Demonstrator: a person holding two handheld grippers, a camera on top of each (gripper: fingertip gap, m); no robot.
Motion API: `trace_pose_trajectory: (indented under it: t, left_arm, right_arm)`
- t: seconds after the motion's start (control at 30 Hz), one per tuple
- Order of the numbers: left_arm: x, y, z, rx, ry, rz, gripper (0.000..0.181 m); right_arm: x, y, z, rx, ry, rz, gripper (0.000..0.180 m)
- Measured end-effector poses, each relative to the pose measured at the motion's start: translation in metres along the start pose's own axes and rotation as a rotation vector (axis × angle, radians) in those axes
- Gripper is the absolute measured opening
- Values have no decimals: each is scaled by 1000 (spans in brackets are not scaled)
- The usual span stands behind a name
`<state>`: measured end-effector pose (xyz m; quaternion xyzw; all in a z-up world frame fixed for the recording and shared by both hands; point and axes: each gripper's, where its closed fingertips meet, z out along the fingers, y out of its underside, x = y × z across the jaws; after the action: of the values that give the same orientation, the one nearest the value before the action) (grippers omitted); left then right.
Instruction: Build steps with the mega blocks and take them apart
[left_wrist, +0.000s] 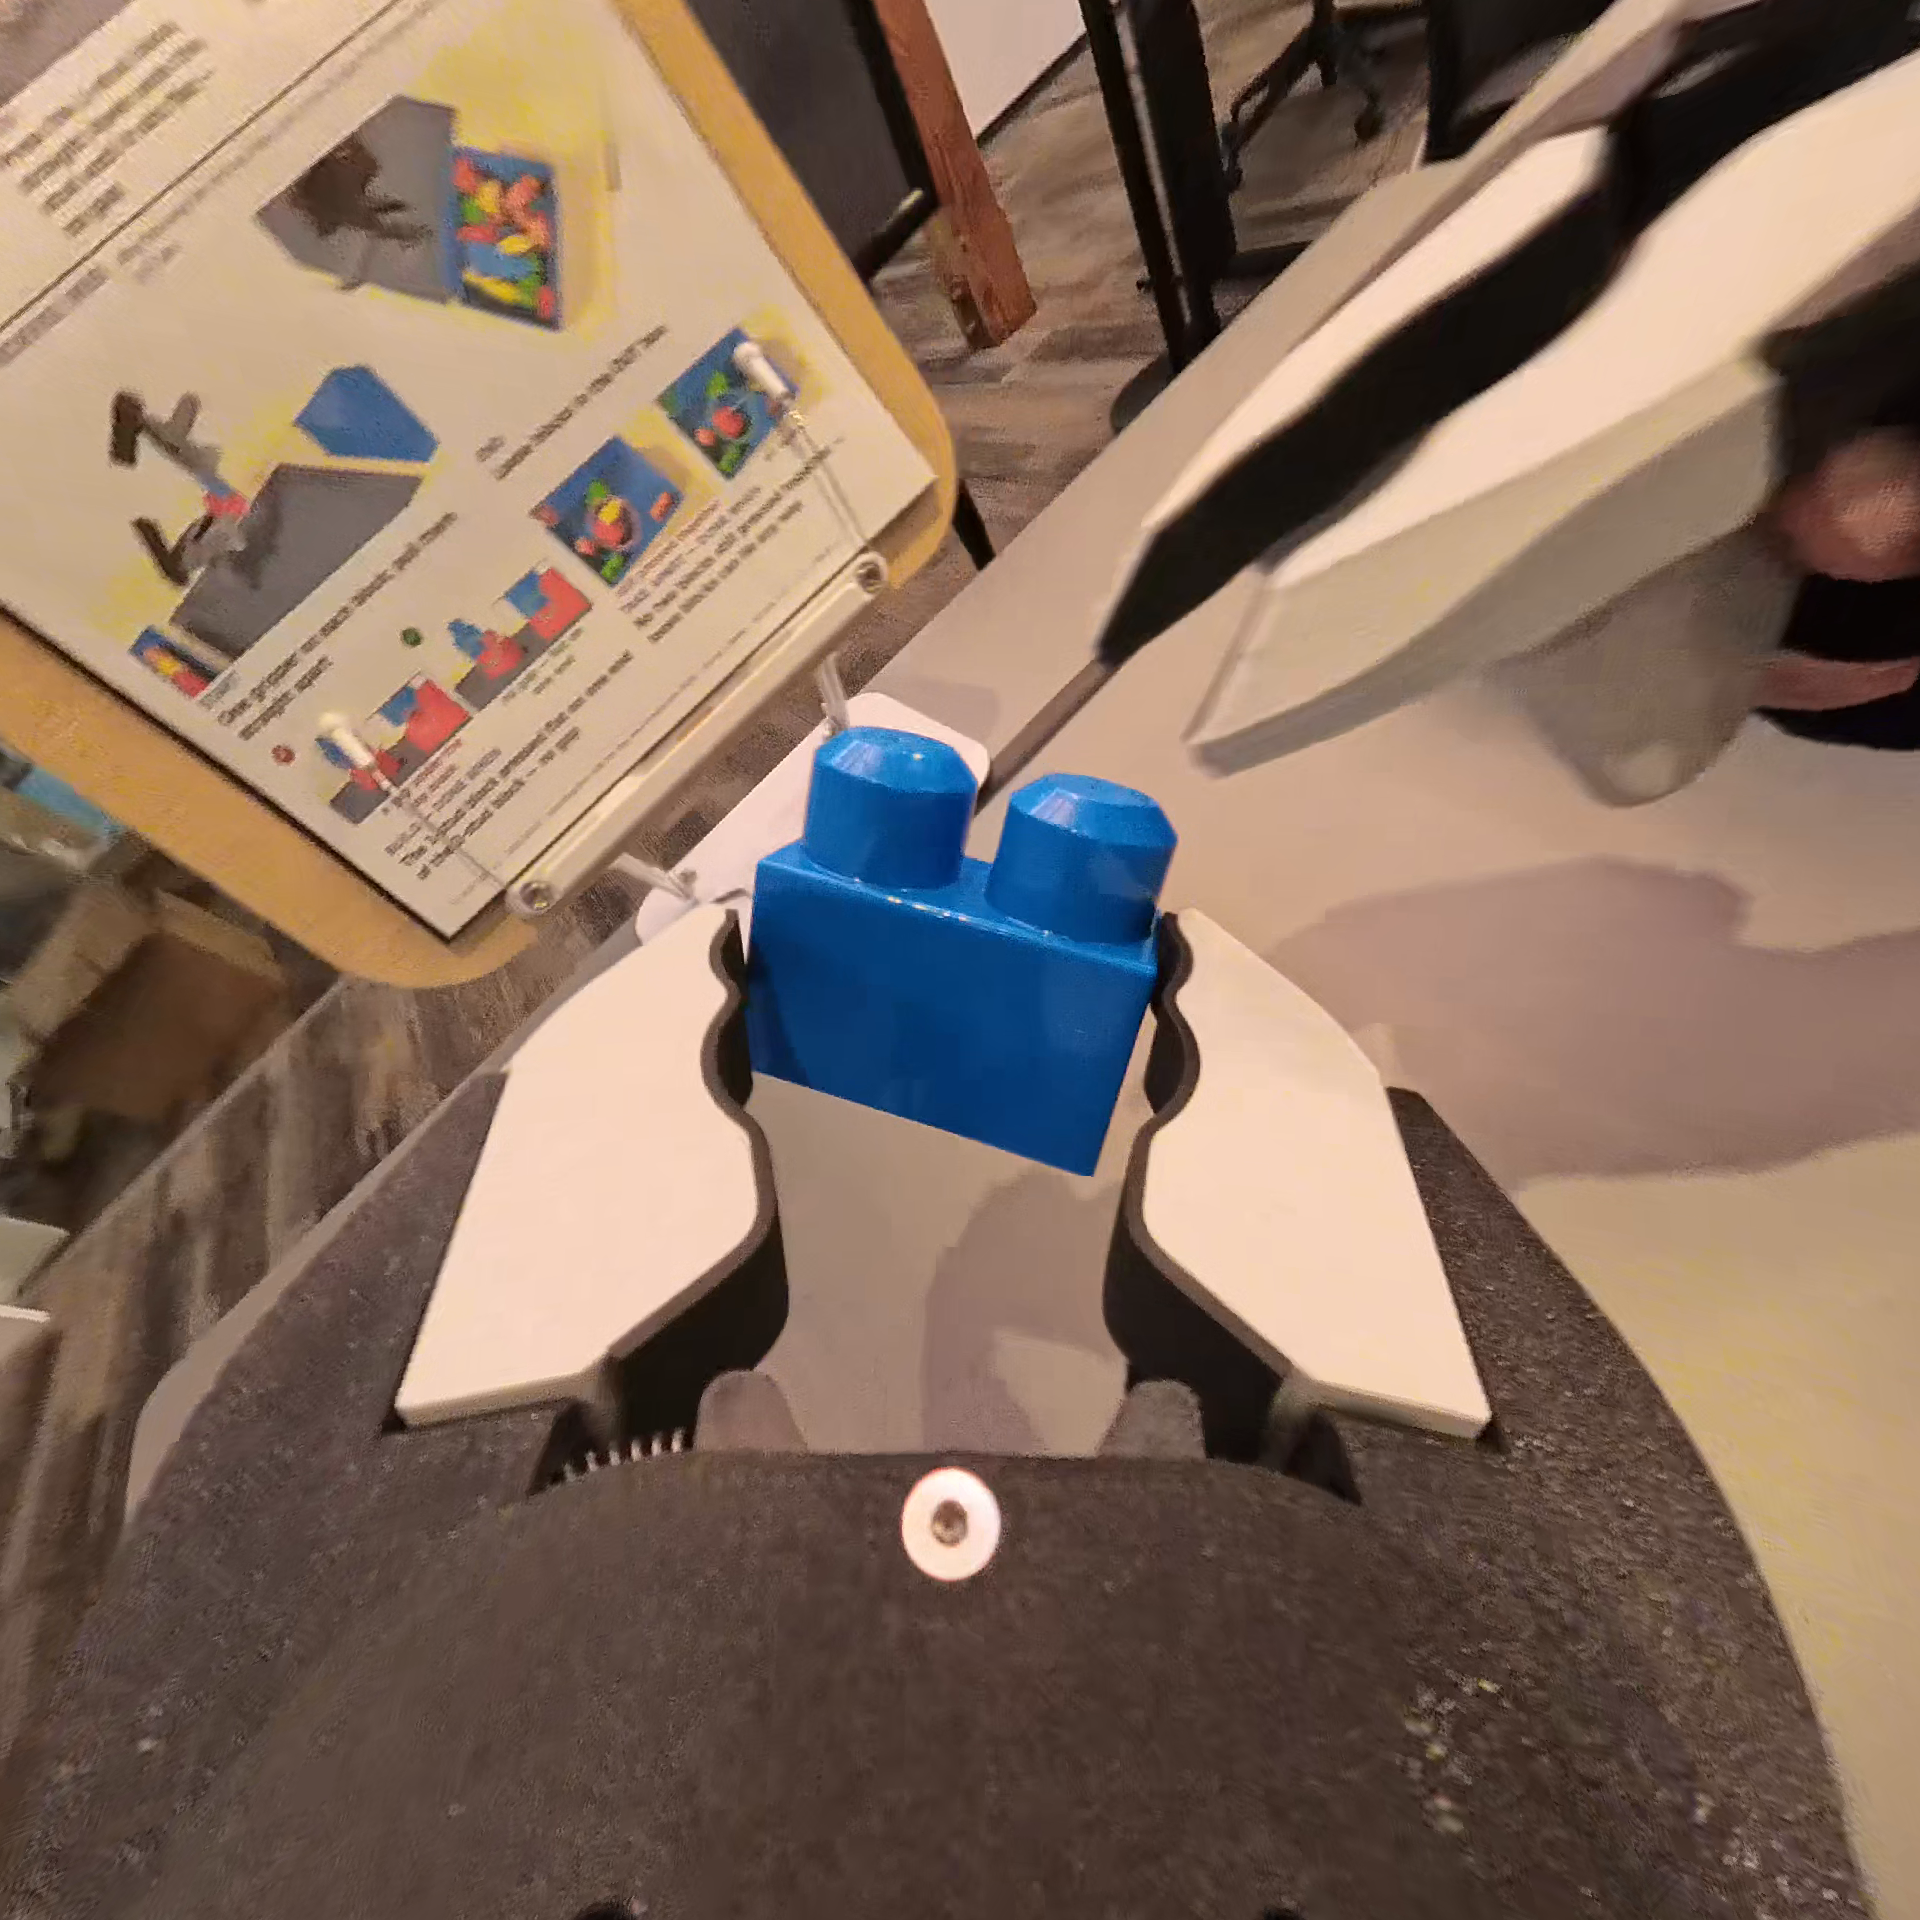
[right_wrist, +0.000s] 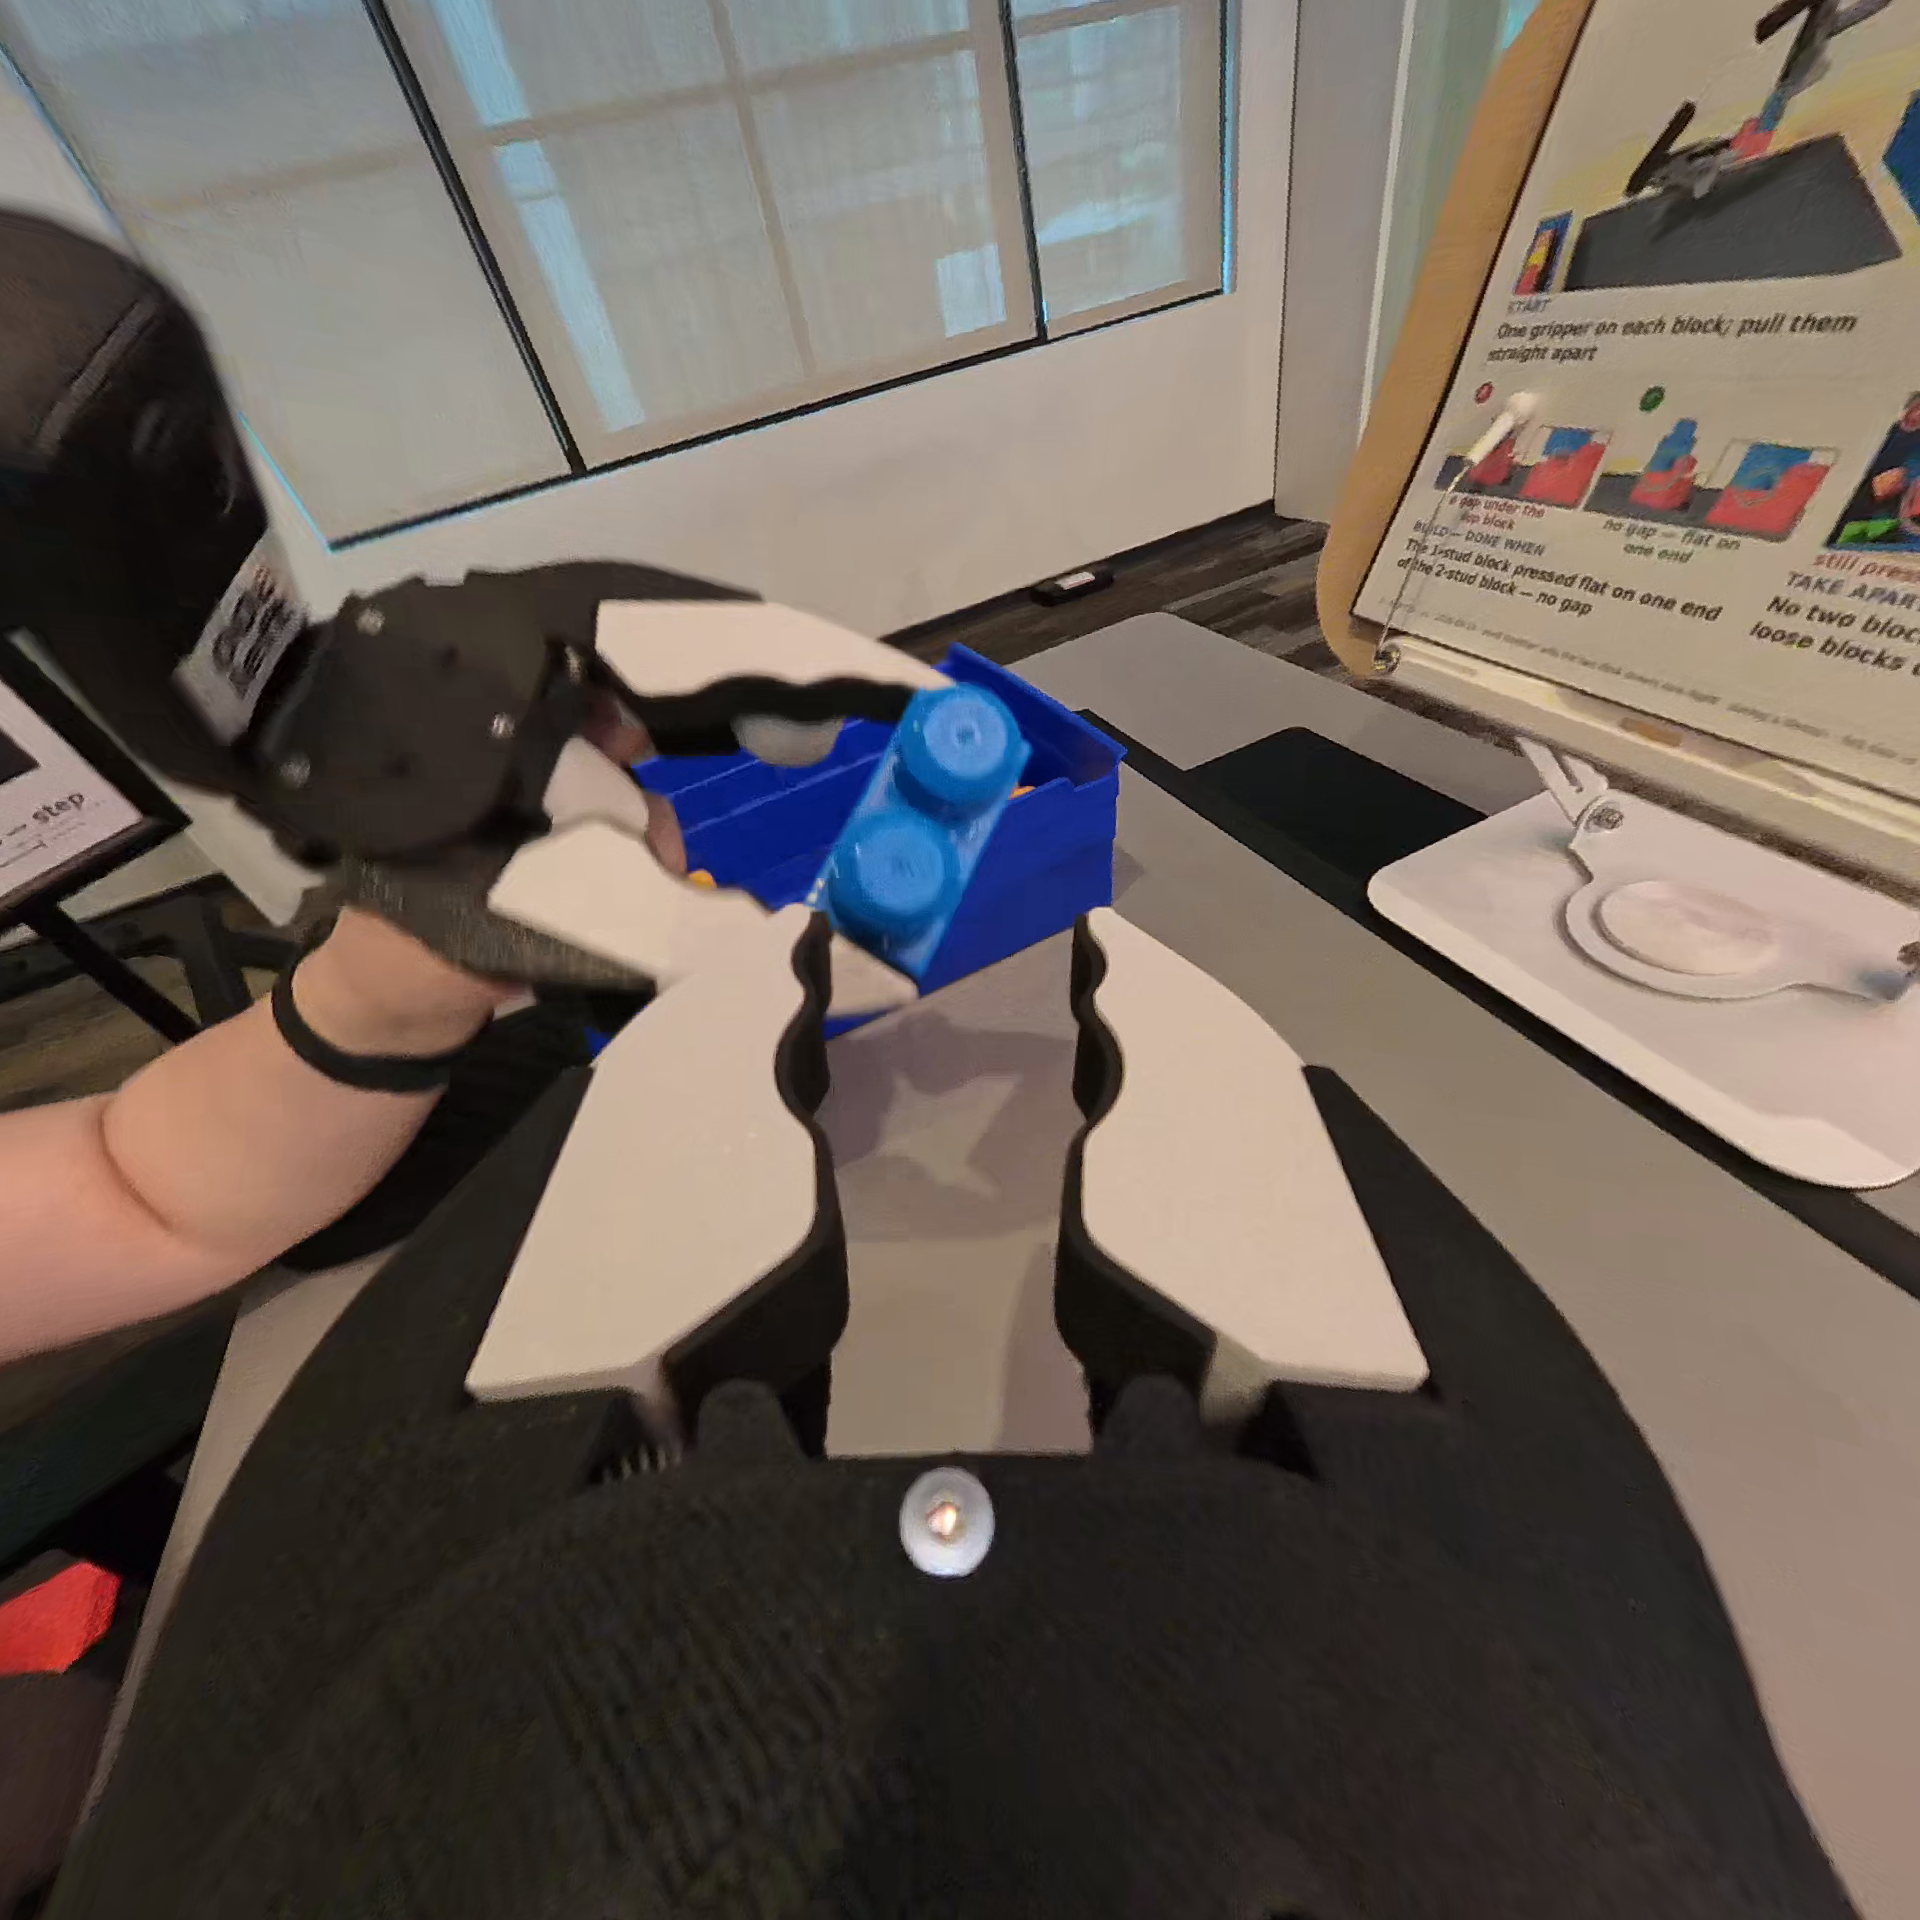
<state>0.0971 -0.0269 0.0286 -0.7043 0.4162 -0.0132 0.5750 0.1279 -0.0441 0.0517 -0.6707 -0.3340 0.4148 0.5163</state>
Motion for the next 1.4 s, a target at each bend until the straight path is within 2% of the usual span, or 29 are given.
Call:
trace_pose_trajectory:
  t: [0.13, 0.33, 0.53, 0.7, 0.83, 0.9, 0.97, 1.07, 1.13, 1.2, 1.27, 1.3, 1.4]
  left_arm:
    - [26, -1, 8, -2, 46, 21, 75]
    - [35, 9, 15, -42, 83, 56, 75]
    - [43, 6, 13, -16, 132, 45, 75]
    - [49, 15, 15, -75, 197, 47, 84]
    - [29, 27, -4, -169, 256, 78, 84]
    - [5, 43, -25, -255, 278, 87, 82]
    - [-32, 69, -47, -357, 229, 79, 81]
    - [-66, 132, -86, -597, 237, 58, 68]
    - [-70, 172, -111, -749, 301, 38, 51]
    - [-75, 194, -119, -812, 325, -22, 60]
    - [-68, 203, -120, -843, 383, -162, 61]
    - [-61, 208, -121, -883, 428, -226, 70]
    - [-45, 227, -122, -1007, 500, -293, 81]
  right_arm:
    - [2, 23, 11, -77, -37, 105, 46]
    - [1, 45, 19, -180, -95, 131, 39]
    - [5, 53, 21, -213, -83, 119, 36]
    - [16, 62, 22, -250, -36, 68, 33]
    - [35, 76, 21, -316, 3, 79, 33]
    - [47, 93, 19, -395, 16, 100, 33]
    - [61, 111, 18, -472, 52, 91, 33]
    - [76, 132, 18, -580, 123, 3, 34]
    - [79, 141, 18, -633, 153, -46, 34]
    - [78, 148, 19, -674, 167, -81, 34]
    - [77, 154, 20, -703, 180, -116, 34]
    - [77, 156, 20, -717, 187, -136, 34]
    - [78, 164, 20, -752, 200, -164, 34]
